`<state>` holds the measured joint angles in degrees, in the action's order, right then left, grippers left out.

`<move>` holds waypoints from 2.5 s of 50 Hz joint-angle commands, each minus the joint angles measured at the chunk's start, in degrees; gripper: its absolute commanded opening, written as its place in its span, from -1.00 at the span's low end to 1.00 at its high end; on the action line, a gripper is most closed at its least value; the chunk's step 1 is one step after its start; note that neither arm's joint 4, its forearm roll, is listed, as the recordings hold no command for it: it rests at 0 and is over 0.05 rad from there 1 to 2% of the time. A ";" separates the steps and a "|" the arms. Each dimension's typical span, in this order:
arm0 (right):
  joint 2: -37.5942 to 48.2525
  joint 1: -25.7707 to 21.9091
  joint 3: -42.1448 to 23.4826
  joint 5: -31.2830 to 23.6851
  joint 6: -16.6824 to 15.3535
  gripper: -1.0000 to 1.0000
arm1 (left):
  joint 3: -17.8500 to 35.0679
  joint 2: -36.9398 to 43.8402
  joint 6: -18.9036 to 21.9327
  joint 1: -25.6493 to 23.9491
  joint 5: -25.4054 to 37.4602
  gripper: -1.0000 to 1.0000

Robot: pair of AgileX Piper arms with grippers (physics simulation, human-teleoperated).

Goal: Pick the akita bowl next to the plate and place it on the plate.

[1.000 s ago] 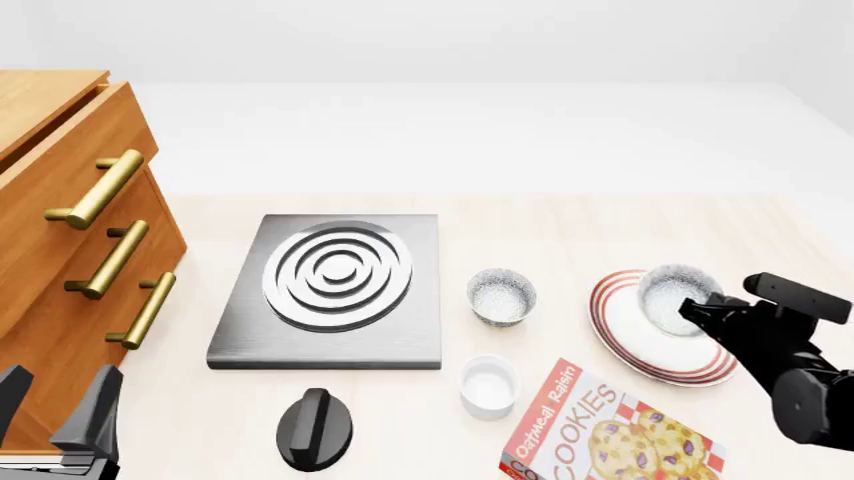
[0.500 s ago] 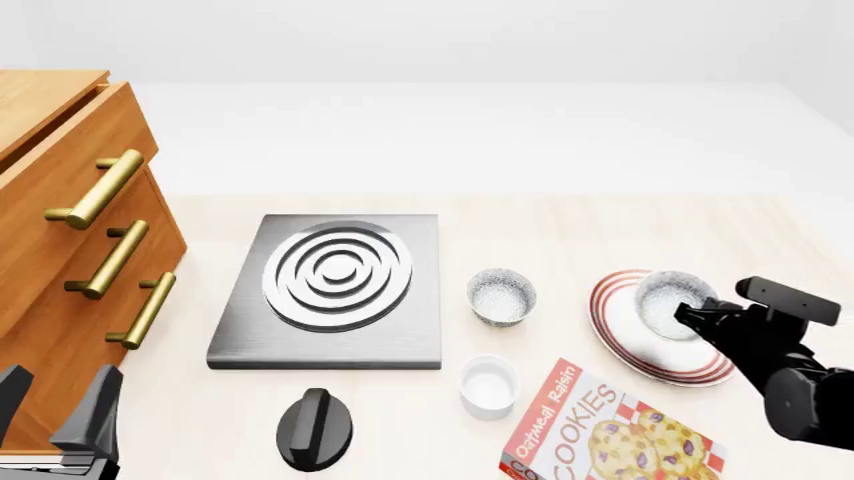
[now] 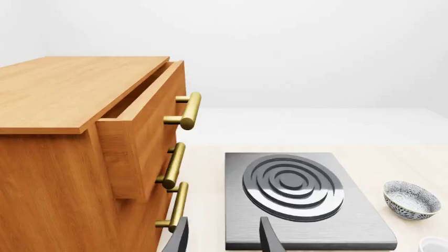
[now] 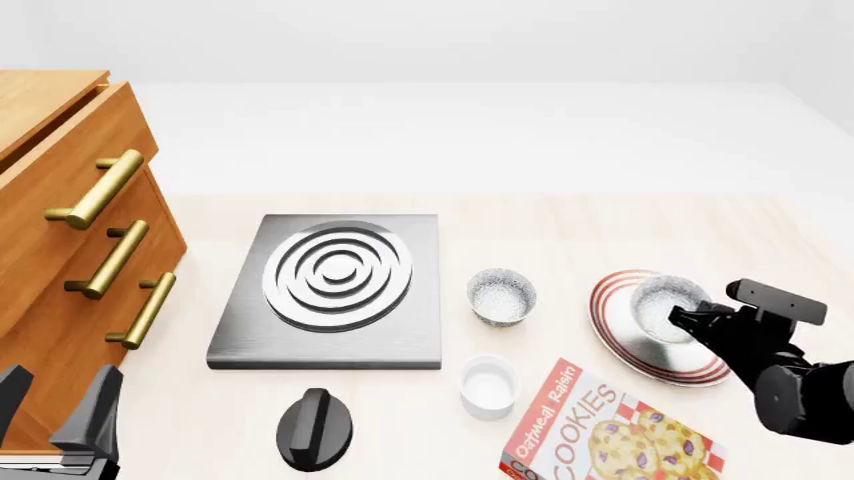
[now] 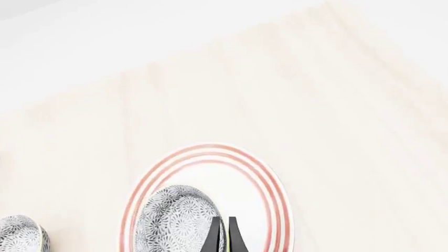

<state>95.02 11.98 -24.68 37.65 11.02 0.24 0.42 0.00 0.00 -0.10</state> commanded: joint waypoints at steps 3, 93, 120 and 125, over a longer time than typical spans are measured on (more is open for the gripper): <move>1.72 -0.04 -0.66 1.06 -0.21 -1.00 | 0.00 0.00 0.00 0.00 0.00 1.00; -19.06 -0.05 0.09 -13.79 1.47 1.00 | 0.00 0.00 0.00 0.00 0.00 1.00; -37.23 1.10 0.49 -27.07 2.71 1.00 | 0.00 0.00 0.00 0.00 0.00 1.00; -38.70 1.45 1.14 -27.71 3.01 1.00 | 0.00 0.00 0.00 0.00 0.00 1.00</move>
<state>60.74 12.94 -24.26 12.77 13.56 0.24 0.42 0.00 0.00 -0.10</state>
